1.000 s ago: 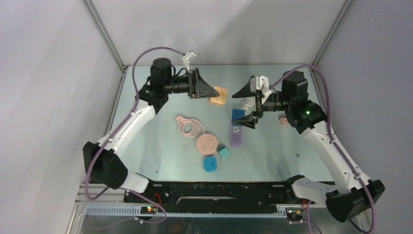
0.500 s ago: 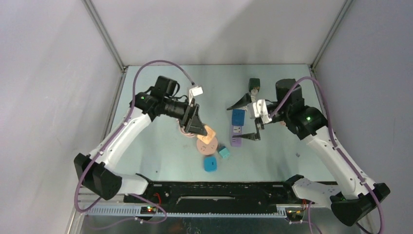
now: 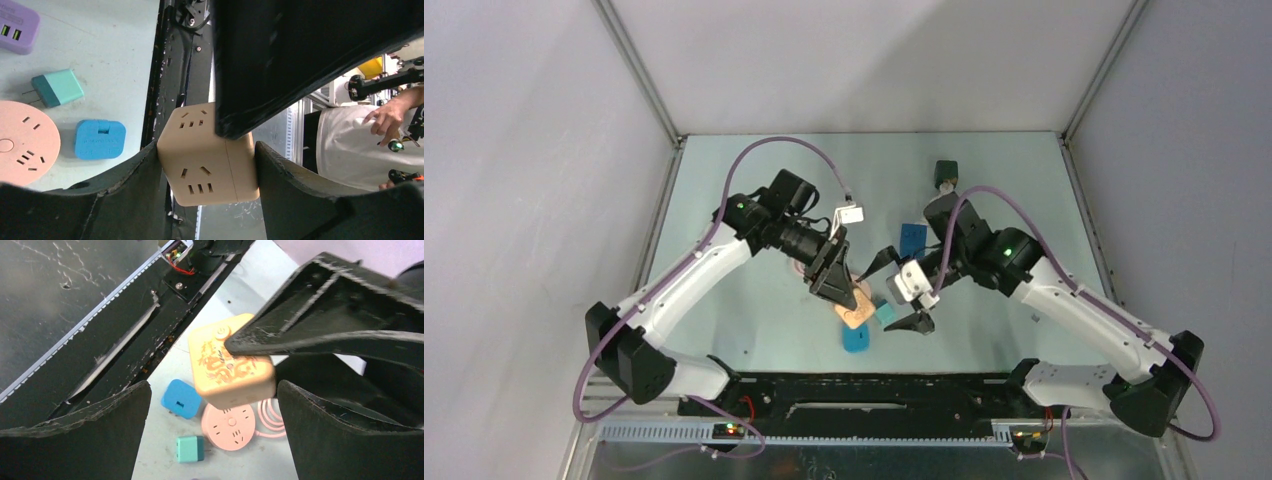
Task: Insert the plug
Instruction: Pick up the plug from the center of the board.
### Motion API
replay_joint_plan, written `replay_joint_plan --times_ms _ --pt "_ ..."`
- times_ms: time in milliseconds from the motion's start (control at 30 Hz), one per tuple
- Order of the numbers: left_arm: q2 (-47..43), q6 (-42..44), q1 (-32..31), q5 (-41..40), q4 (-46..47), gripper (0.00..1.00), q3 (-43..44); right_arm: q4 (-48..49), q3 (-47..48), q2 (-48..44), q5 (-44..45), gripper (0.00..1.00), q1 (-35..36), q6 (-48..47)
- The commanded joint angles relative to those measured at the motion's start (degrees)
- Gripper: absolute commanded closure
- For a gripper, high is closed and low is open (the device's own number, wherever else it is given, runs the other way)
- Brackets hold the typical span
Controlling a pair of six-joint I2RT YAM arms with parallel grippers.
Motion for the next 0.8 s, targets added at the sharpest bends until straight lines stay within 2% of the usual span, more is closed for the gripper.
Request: replay_joint_plan --times_ms 0,67,233,400,533,633,700,767 --pt "-1.7 -3.7 -1.1 3.6 5.4 0.78 0.9 8.8 -4.5 -1.5 5.2 0.00 3.8 2.4" --pt "-2.2 -5.8 -1.2 4.0 8.1 0.78 0.4 13.9 -6.1 -1.7 7.0 0.00 4.9 5.0" --pt "-2.7 -7.3 -2.0 3.6 9.7 0.78 0.0 16.0 -6.7 0.0 9.1 0.05 6.8 5.9" --pt "-2.7 -7.3 -2.1 3.1 9.0 0.78 -0.4 16.3 -6.7 0.5 10.0 0.16 7.6 5.3" --pt "-2.6 -6.7 -2.1 2.5 8.8 0.78 -0.6 16.0 -6.7 0.1 12.6 0.41 8.2 4.8" --pt "-2.6 -6.1 -2.0 2.3 8.9 0.76 -0.6 15.5 -6.7 0.1 13.5 0.70 8.3 4.2" --pt "-2.7 -6.1 -2.1 1.5 9.2 0.71 -0.6 15.4 -6.7 0.0 14.4 0.97 8.5 4.2" --pt "-3.0 -5.8 -2.1 -0.5 9.5 0.63 -0.4 15.5 -6.7 0.0 14.9 1.00 8.5 4.5"
